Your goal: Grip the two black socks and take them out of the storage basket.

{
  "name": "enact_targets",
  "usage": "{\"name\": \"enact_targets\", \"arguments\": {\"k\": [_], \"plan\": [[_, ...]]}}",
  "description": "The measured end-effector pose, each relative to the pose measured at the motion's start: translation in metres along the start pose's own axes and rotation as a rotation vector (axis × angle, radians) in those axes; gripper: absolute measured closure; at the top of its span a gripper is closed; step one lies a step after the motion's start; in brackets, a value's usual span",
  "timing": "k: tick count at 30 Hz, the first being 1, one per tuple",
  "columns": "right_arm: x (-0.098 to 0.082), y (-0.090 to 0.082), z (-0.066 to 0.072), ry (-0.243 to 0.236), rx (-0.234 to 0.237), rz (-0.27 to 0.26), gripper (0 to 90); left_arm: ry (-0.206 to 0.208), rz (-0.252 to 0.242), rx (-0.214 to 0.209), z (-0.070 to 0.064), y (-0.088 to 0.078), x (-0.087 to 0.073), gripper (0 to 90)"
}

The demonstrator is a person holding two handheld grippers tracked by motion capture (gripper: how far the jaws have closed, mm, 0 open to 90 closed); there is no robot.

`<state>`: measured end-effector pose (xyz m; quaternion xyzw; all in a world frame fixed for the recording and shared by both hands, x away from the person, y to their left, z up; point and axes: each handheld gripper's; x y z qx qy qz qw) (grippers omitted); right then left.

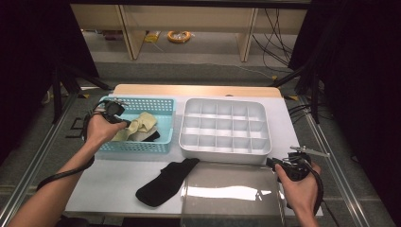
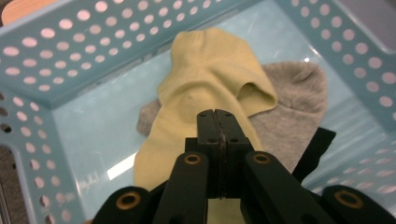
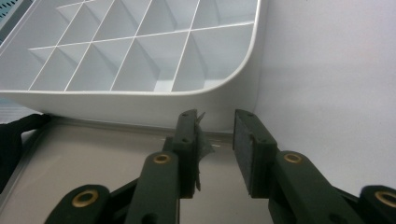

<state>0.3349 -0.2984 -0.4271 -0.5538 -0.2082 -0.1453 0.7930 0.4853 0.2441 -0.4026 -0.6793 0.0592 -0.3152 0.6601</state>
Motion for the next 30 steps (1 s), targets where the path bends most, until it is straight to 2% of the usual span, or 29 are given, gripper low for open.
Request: {"name": "enact_targets", "arguments": {"k": [1,2,3,4,5,6,7,9,11,13,15,16,17,22,23,24,25,27,30], "plan": [[-0.001,-0.002,0.004,0.055,0.014,0.006,71.4,0.009,-0.03,-0.008,-0.004,0.002,0.001,84.3],[-0.001,-0.002,0.001,0.02,-0.006,0.004,71.3,0.038,-0.015,-0.033,-0.008,0.0,0.004,81.1],[-0.001,-0.002,0.0,0.025,-0.006,0.005,71.2,0.064,-0.016,-0.058,-0.012,0.001,0.007,77.0],[-0.002,-0.002,0.002,0.055,0.005,0.007,71.0,0.071,-0.015,-0.078,-0.017,0.002,0.009,72.7],[-0.002,-0.002,0.001,0.046,-0.011,0.006,70.9,0.088,-0.013,-0.096,-0.021,0.003,0.011,70.3],[-0.002,-0.003,0.002,0.061,0.0,0.013,70.8,0.107,-0.017,-0.101,-0.025,0.004,0.013,68.2],[-0.002,-0.003,0.001,0.052,0.0,0.011,70.8,0.113,-0.015,-0.102,-0.028,0.006,0.014,66.9],[-0.002,-0.003,0.002,0.063,0.005,0.016,70.6,0.134,-0.005,-0.106,-0.034,0.009,0.018,64.6],[-0.002,-0.003,0.002,0.056,0.004,0.01,70.5,0.151,0.017,-0.126,-0.04,0.015,0.022,62.3],[-0.002,-0.003,0.002,0.061,0.005,0.014,70.5,0.166,0.033,-0.127,-0.043,0.019,0.024,61.3],[-0.002,-0.003,0.001,0.054,0.003,0.007,70.4,0.166,0.05,-0.114,-0.046,0.023,0.026,62.1],[-0.002,-0.004,0.001,0.061,0.018,0.013,70.4,0.165,0.054,-0.111,-0.047,0.026,0.027,63.4],[-0.002,-0.003,0.001,0.056,0.003,0.009,70.3,0.167,0.063,-0.111,-0.048,0.028,0.028,65.1],[-0.002,-0.003,0.002,0.062,0.006,0.014,70.3,0.177,0.11,-0.104,-0.052,0.036,0.032,83.9],[-0.002,-0.004,0.001,0.059,0.018,0.011,70.3,0.166,0.109,-0.102,-0.052,0.036,0.033,87.4],[-0.001,-0.003,-0.002,0.028,-0.009,0.002,70.3,0.159,0.11,-0.097,-0.051,0.036,0.033,88.4],[-0.002,-0.004,-0.002,0.019,-0.01,-0.002,70.3,0.142,0.097,-0.094,-0.05,0.034,0.033,88.8],[-0.002,-0.004,-0.002,0.035,0.017,0.001,70.3,0.127,0.076,-0.08,-0.045,0.026,0.032,88.9],[-0.002,-0.003,-0.005,0.014,-0.005,0.0,70.3,0.096,0.039,-0.052,-0.032,0.011,0.027,89.0]]}}
Point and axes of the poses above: each handheld gripper's, and its own axes: y roughly forward along the jaws, x roughly out of its top, z roughly to its left, and after that the axes turned 15 degrees about z, right-handed
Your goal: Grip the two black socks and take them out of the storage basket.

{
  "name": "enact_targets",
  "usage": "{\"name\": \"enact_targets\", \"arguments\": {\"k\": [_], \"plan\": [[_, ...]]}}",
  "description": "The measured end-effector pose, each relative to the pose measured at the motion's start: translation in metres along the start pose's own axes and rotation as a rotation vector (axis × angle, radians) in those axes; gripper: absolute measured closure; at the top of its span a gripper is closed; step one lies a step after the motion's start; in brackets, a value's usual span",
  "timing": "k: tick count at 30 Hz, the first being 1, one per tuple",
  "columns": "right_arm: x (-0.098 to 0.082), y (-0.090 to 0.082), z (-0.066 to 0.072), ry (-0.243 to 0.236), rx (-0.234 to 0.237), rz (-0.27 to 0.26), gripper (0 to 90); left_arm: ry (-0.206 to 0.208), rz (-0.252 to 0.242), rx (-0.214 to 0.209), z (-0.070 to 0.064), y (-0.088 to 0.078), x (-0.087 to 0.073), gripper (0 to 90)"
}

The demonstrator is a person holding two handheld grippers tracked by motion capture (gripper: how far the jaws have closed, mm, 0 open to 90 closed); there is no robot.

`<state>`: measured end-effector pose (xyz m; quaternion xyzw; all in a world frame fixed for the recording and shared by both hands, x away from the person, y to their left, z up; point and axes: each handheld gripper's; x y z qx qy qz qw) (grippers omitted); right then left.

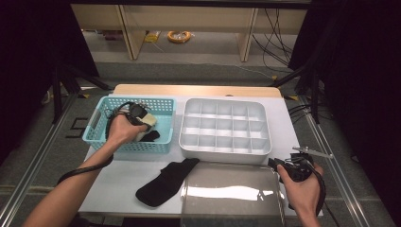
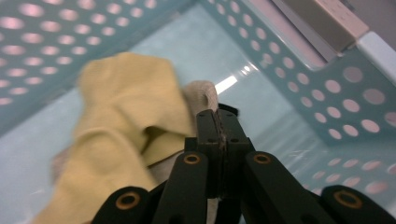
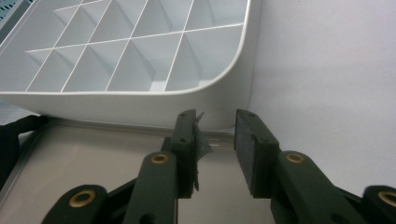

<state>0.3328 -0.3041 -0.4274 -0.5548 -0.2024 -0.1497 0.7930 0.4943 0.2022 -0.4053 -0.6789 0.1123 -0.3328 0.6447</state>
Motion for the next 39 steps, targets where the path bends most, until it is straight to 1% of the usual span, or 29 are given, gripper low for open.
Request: {"name": "enact_targets", "arguments": {"k": [3,5,6,7,8,10,11,13,15,16,17,18,19,20,21,22,23,24,25,26,27,28,30,31,33,35,36,38,39], "plan": [[0.0,0.001,0.001,-0.003,0.0,-0.002,70.3,-0.038,-0.018,0.033,0.015,-0.014,-0.01,89.0],[0.001,-0.001,0.002,0.001,0.022,0.005,70.3,-0.066,-0.013,0.053,0.027,-0.021,-0.017,89.0],[0.0,0.0,0.004,0.014,0.004,0.007,70.3,-0.088,-0.014,0.064,0.034,-0.023,-0.022,89.0],[0.0,0.0,0.006,0.045,0.008,0.012,70.3,-0.095,-0.012,0.067,0.037,-0.024,-0.024,89.0],[0.0,0.0,0.006,0.042,0.009,0.01,70.3,-0.118,-0.006,0.076,0.044,-0.024,-0.029,89.1],[0.0,0.0,0.007,0.043,0.005,0.005,70.4,-0.144,0.009,0.089,0.054,-0.024,-0.036,89.0],[0.0,0.0,0.007,0.043,0.004,0.006,70.3,-0.16,0.028,0.098,0.06,-0.023,-0.041,89.0],[0.0,0.0,0.007,0.043,0.004,0.006,70.4,-0.19,0.043,0.104,0.068,-0.019,-0.047,89.0],[0.0,0.001,0.007,0.044,0.01,0.01,70.4,-0.203,0.061,0.11,0.075,-0.015,-0.052,89.0],[0.0,0.001,0.007,0.04,0.005,0.01,70.4,-0.22,0.067,0.112,0.077,-0.013,-0.054,89.0],[0.0,-0.001,0.004,0.0,-0.023,0.019,70.4,-0.227,0.079,0.116,0.08,-0.01,-0.056,89.0],[0.0,-0.001,0.005,0.006,0.006,0.012,70.4,-0.233,0.085,0.12,0.082,-0.008,-0.057,89.0],[0.0,-0.001,0.005,0.004,0.008,0.012,70.4,-0.24,0.093,0.128,0.084,-0.006,-0.059,89.0],[-0.001,0.001,0.008,0.042,0.003,0.008,70.4,-0.243,0.103,0.134,0.085,-0.005,-0.06,88.9],[-0.001,0.0,0.007,0.044,0.002,0.008,70.3,-0.248,0.101,0.133,0.086,-0.003,-0.06,88.8],[-0.001,0.001,0.007,0.048,0.007,0.012,70.3,-0.246,0.099,0.134,0.086,-0.003,-0.06,88.5],[0.0,0.0,0.004,0.006,-0.018,0.003,70.2,-0.242,0.089,0.134,0.085,-0.004,-0.06,88.2],[0.0,0.0,0.004,0.006,-0.015,0.004,70.2,-0.237,0.078,0.135,0.084,-0.004,-0.06,86.8],[0.0,0.0,0.004,0.007,-0.015,0.004,70.1,-0.217,0.059,0.135,0.082,-0.007,-0.058,82.9],[0.0,0.0,0.004,0.007,-0.015,0.004,70.1,-0.218,0.032,0.127,0.079,-0.009,-0.056,77.1],[0.0,0.0,0.004,0.006,-0.014,0.007,70.1,-0.216,0.01,0.118,0.076,-0.01,-0.055,73.7],[0.0,0.0,0.007,0.043,0.007,0.011,70.1,-0.196,-0.004,0.11,0.073,-0.012,-0.053,70.8],[0.0,0.001,0.007,0.031,0.001,0.008,70.1,-0.176,-0.047,0.076,0.064,-0.015,-0.047,66.2],[0.0,0.0,0.005,0.005,-0.004,0.007,70.0,-0.161,-0.058,0.051,0.058,-0.015,-0.043,65.2],[0.001,0.0,0.005,0.007,-0.009,0.006,70.0,-0.136,-0.084,0.029,0.049,-0.012,-0.038,63.9],[0.0,0.0,0.004,-0.003,-0.022,-0.001,70.0,-0.106,-0.054,-0.006,0.04,-0.01,-0.03,62.2],[0.0,-0.001,0.006,0.034,0.016,0.007,70.0,-0.09,-0.049,-0.009,0.036,-0.007,-0.027,61.7],[0.0,-0.001,0.004,0.016,0.01,-0.003,69.9,-0.067,-0.033,-0.021,0.03,-0.001,-0.022,60.4],[0.0,-0.002,0.004,0.012,0.001,0.009,69.9,-0.057,-0.015,-0.036,0.029,0.0,-0.02,59.9]]}}
Point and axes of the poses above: each handheld gripper's, and its own axes: y roughly forward along the jaws, x roughly out of its top, z roughly to its left, and after that the axes turned 15 degrees about z, right-handed
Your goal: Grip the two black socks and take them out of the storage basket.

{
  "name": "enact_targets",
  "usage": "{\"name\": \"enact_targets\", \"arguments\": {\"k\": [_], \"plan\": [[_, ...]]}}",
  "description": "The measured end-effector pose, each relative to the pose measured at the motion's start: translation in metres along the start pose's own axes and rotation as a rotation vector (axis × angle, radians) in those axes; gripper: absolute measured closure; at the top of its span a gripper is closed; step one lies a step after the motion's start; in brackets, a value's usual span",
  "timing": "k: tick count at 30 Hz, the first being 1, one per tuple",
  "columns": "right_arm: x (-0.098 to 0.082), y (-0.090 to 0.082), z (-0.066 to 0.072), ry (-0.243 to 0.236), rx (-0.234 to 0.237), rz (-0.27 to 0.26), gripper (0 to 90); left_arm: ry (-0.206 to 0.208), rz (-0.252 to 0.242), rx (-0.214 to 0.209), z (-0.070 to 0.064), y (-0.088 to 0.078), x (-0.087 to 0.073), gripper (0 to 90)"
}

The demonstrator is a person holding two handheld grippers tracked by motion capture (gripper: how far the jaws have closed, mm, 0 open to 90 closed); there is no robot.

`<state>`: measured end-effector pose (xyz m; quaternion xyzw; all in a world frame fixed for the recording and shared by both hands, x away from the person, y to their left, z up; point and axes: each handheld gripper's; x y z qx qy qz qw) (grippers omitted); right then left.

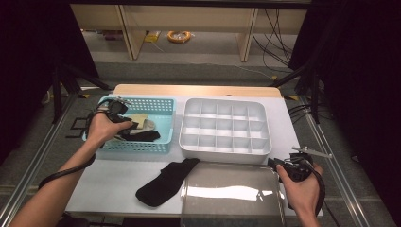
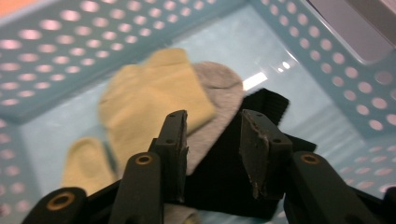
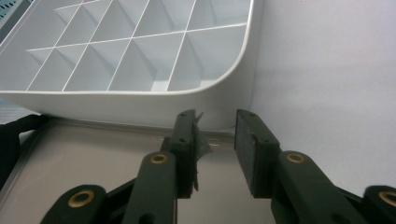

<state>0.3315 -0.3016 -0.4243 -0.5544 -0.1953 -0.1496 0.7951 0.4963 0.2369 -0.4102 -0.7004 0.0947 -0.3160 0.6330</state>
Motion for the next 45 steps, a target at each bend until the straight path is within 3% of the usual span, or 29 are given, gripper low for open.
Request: {"name": "enact_targets", "arguments": {"k": [7,11,17,23,26,27,31,33,34,37,39,43,44,45], "plan": [[0.0,0.001,-0.001,-0.001,-0.001,-0.012,69.8,0.043,0.09,-0.011,-0.014,0.02,0.014,60.2],[0.0,0.0,-0.001,-0.002,-0.007,-0.007,69.7,0.059,0.113,-0.01,-0.019,0.026,0.018,61.2],[0.0,0.001,0.0,0.003,0.011,-0.008,69.7,0.036,0.156,-0.01,-0.023,0.036,0.021,61.8],[0.0,0.001,-0.002,-0.012,0.011,-0.012,69.7,0.026,0.195,-0.002,-0.019,0.043,0.021,63.9],[0.0,0.002,-0.002,-0.015,-0.002,-0.016,69.7,0.013,0.197,-0.013,-0.018,0.044,0.021,68.1],[0.0,0.002,-0.002,-0.015,-0.002,-0.017,69.7,-0.014,0.198,-0.022,-0.019,0.045,0.02,69.4],[0.0,0.001,-0.002,-0.011,0.012,-0.013,69.7,0.022,0.212,-0.016,-0.018,0.045,0.021,78.4],[0.0,0.0,0.0,0.009,0.017,-0.007,69.7,0.018,0.21,-0.012,-0.019,0.045,0.021,83.8],[-0.001,0.001,0.0,0.008,0.008,-0.01,69.7,-0.002,0.205,-0.014,-0.02,0.045,0.02,85.4],[0.0,0.002,-0.003,-0.016,0.004,-0.015,69.7,-0.018,0.203,-0.025,-0.021,0.045,0.019,87.5],[-0.001,0.002,-0.002,-0.013,0.008,-0.01,69.7,0.013,0.196,-0.015,-0.018,0.042,0.019,87.9],[-0.001,0.002,-0.003,-0.016,0.0,-0.017,69.7,0.006,0.15,-0.022,-0.017,0.033,0.015,88.3],[-0.001,0.0,0.001,0.032,0.015,-0.006,69.7,0.007,0.143,-0.023,-0.016,0.03,0.013,88.3],[-0.001,0.0,-0.002,-0.006,-0.005,-0.014,69.8,0.006,0.132,-0.024,-0.015,0.027,0.012,88.4]]}}
Point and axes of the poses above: each handheld gripper's, and its own axes: y roughly forward along the jaws, x roughly out of its top, z roughly to its left, and after that the axes turned 15 degrees about z, right-handed
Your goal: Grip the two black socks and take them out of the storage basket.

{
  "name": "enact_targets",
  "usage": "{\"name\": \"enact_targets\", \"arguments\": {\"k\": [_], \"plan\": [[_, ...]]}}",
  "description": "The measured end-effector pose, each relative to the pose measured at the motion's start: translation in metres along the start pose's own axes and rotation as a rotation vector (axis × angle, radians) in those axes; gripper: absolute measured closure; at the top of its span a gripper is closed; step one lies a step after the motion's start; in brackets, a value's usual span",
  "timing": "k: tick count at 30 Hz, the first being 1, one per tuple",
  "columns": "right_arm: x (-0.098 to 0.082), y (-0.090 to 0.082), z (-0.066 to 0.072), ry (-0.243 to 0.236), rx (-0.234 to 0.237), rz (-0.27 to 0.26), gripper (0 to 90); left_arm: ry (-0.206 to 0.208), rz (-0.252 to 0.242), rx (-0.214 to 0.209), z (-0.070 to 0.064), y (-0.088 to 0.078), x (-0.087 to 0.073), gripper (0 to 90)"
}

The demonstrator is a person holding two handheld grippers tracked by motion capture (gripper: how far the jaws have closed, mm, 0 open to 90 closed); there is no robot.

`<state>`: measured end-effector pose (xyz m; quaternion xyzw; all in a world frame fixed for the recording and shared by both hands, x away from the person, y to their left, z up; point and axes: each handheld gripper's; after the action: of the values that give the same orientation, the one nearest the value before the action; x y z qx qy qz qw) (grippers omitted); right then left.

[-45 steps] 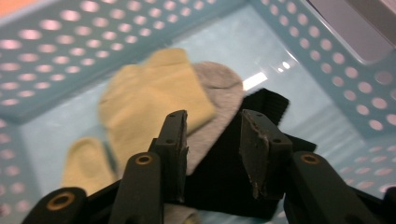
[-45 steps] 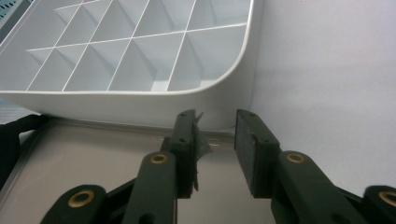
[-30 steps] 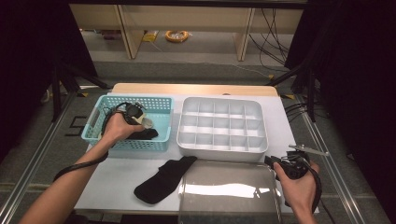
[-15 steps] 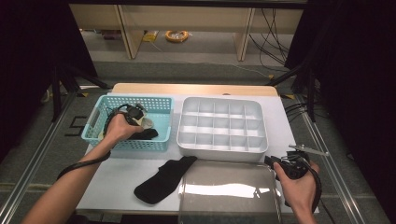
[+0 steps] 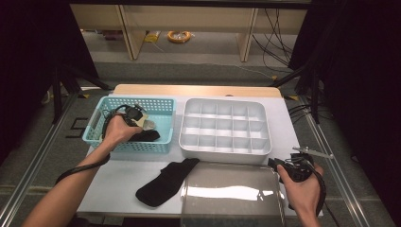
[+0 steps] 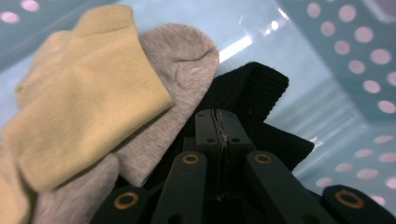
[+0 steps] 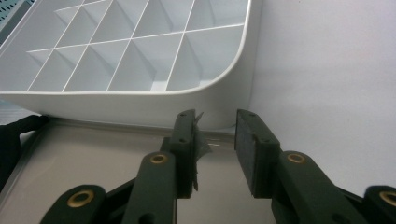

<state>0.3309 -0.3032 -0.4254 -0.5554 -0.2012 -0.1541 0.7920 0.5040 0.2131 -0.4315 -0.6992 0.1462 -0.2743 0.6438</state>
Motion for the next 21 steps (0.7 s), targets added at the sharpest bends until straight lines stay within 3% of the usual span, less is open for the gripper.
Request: {"name": "enact_targets", "arguments": {"k": [1,3,4,8,9,13,14,16,17,19,21], "plan": [[0.0,0.0,0.002,0.029,0.015,0.003,69.7,0.001,-0.012,0.0,0.001,-0.003,-0.002,88.4],[0.0,0.0,0.0,0.002,0.004,0.001,69.8,-0.001,-0.038,-0.001,0.002,-0.009,-0.006,88.5],[0.0,0.001,0.002,0.027,0.005,0.001,69.7,-0.002,-0.05,-0.004,0.003,-0.011,-0.007,88.5],[-0.001,0.001,0.003,0.037,0.008,0.005,69.7,-0.015,-0.139,-0.016,0.005,-0.023,-0.015,88.6],[-0.001,0.001,0.004,0.038,0.009,0.006,69.7,-0.018,-0.135,-0.021,0.006,-0.026,-0.017,88.6],[0.0,0.001,0.001,-0.004,0.007,-0.001,69.7,-0.028,-0.198,-0.026,0.007,-0.033,-0.023,88.7],[-0.001,0.001,0.005,0.05,0.014,0.017,69.7,-0.034,-0.226,-0.029,0.007,-0.034,-0.025,88.7],[-0.001,-0.001,0.006,0.061,0.039,0.023,69.6,-0.034,-0.247,-0.04,0.009,-0.039,-0.027,88.7],[0.0,0.0,0.002,0.006,0.009,0.003,69.6,-0.041,-0.268,-0.042,0.009,-0.04,-0.029,88.7],[0.0,0.001,0.001,0.005,0.003,0.003,69.6,-0.069,-0.31,-0.056,0.008,-0.044,-0.032,88.7],[0.0,0.001,0.001,0.005,0.001,0.002,69.6,-0.046,-0.334,-0.051,0.011,-0.048,-0.035,88.7]]}}
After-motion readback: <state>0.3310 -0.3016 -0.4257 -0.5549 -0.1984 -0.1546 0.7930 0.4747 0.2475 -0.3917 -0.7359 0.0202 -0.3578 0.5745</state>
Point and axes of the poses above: each handheld gripper's, and its own axes: y roughly forward along the jaws, x roughly out of its top, z roughly to its left, and after that the axes turned 15 degrees about z, right-handed
